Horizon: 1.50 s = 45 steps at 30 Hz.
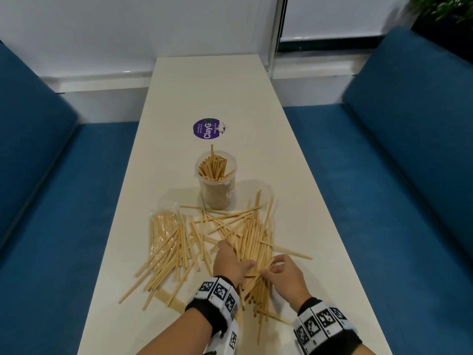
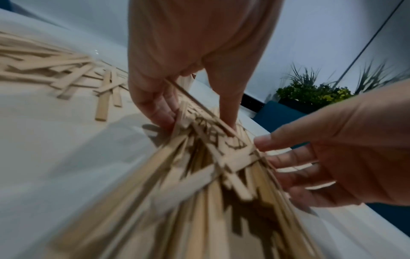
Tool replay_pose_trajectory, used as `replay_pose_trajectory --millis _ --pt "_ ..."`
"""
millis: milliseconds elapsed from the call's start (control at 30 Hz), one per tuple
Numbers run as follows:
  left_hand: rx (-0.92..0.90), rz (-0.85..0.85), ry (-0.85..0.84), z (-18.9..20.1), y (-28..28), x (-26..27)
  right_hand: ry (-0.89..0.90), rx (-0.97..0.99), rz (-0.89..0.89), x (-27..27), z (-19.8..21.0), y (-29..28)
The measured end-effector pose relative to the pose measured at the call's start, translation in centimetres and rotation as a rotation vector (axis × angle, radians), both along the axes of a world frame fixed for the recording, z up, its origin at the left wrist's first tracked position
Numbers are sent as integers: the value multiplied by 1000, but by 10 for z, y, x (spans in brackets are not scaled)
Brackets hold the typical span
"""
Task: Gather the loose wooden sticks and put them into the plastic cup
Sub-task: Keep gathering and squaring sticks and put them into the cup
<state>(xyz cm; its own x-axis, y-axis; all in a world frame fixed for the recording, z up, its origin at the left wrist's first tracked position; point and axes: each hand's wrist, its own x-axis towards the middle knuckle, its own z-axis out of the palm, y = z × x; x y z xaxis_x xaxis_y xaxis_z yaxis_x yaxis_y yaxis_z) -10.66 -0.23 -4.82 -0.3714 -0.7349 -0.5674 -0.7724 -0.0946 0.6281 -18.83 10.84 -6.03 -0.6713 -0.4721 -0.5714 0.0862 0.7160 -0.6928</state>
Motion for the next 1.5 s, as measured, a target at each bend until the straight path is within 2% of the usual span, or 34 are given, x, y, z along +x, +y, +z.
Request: replay_pose_trajectory --millis 233,400,500,667,767,867,1000,1167,1300,1500 --pt "83 6 -50 8 -13 3 -73 -34 -21 -3 -5 1" --pt "151 -98 53 9 -19 15 -57 -33 37 -5 -2 2" --pt "244 -43 155 13 -22 20 -14 -25 88 -6 2 4" --pt "265 -1 261 21 -24 27 15 6 79 -5 2 6" --pt "262 25 285 25 -22 28 91 13 36 -1 3 -2" --pt "284 41 324 30 -18 30 144 26 98 4 10 -11" --pt "310 43 382 39 -18 37 122 40 107 2 10 -13" --pt "270 14 406 40 -20 46 69 1 27 -9 12 -6" --pt "234 -9 409 40 -19 47 -61 -97 -43 -14 16 -4" --pt "152 -116 298 47 -9 42 -72 -315 50 -2 42 -10"
